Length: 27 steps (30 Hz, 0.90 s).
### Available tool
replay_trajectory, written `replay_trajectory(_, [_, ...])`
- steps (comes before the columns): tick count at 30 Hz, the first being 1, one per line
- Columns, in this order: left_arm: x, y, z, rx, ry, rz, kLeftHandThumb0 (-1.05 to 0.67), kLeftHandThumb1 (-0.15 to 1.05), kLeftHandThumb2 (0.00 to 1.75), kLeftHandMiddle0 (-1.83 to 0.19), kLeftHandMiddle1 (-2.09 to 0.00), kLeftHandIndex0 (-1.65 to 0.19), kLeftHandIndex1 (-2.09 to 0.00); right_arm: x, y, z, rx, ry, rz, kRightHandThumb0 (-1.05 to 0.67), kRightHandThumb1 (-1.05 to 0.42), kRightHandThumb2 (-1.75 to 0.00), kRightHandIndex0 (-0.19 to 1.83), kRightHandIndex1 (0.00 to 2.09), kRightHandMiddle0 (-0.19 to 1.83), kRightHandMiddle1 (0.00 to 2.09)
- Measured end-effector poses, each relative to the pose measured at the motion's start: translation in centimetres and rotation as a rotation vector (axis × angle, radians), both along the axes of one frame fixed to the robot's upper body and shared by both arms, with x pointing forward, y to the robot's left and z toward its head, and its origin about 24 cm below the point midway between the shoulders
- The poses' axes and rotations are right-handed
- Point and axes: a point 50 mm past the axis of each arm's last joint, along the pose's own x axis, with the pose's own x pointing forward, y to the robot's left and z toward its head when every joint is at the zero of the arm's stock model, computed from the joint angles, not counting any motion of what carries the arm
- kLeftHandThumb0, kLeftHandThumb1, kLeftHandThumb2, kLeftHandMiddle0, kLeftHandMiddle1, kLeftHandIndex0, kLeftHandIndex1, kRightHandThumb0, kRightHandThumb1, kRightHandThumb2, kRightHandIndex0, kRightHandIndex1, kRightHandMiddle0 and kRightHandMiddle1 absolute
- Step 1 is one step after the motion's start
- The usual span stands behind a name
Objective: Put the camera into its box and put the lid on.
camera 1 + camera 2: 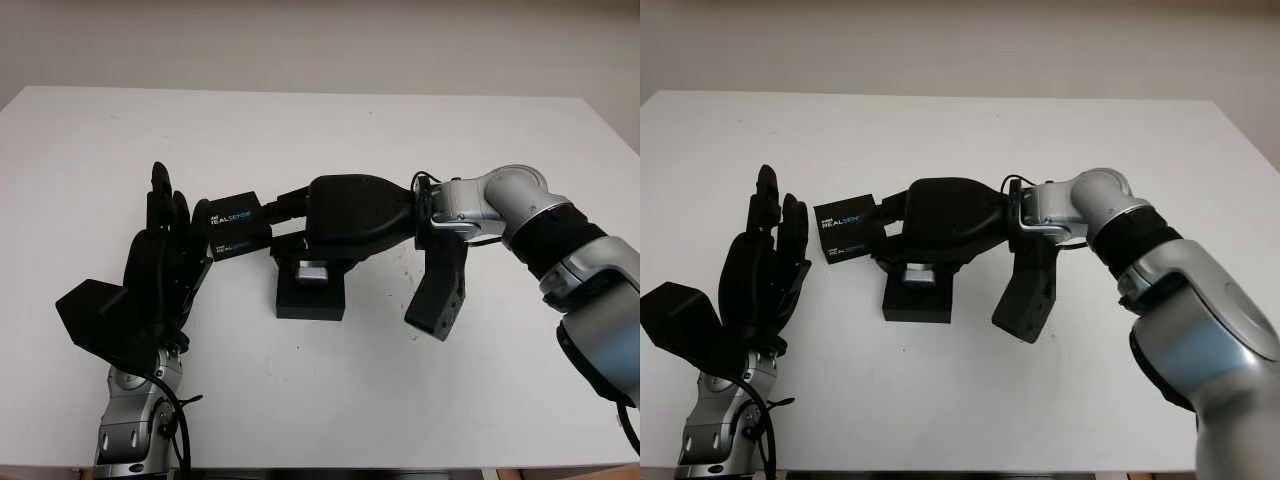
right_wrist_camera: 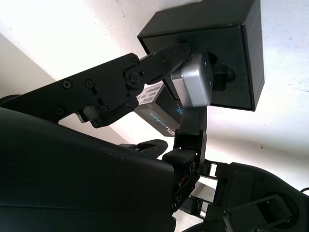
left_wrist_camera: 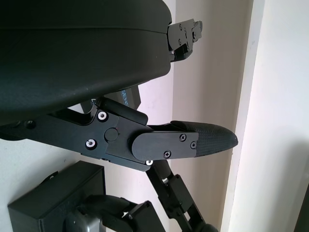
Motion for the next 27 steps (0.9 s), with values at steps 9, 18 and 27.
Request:
replay_trajectory(9, [0.0, 0.0, 0.0, -0.002, 0.0, 0.001, -0.71, 1.05, 0.41, 0.19, 0.0, 0.19, 0.0, 0.0, -0.3, -0.1, 0.024, 0.014, -0.01, -0.44, -0.87, -0.05, 0.43, 0.08, 0.51, 1.41])
replay_trajectory(18, [0.0, 0.0, 0.0, -0.002, 0.001, 0.001, -0.71, 1.05, 0.41, 0.19, 0.0, 0.19, 0.0, 0.5, -0.5, 1.1, 0.074, -0.048, -0.038, -0.44, -0.87, -0.05, 0.46, 0.09, 0.55, 1.34])
replay_trajectory(27, [0.0, 0.0, 0.0, -0.002, 0.002, -0.001, -0.71, 1.05, 0.41, 0.19, 0.0, 0.19, 0.0, 1.0, -0.6, 3.9, 0.136, -0.092, -0.066, -0.41, -0.88, -0.06, 0.45, 0.08, 0.54, 1.36])
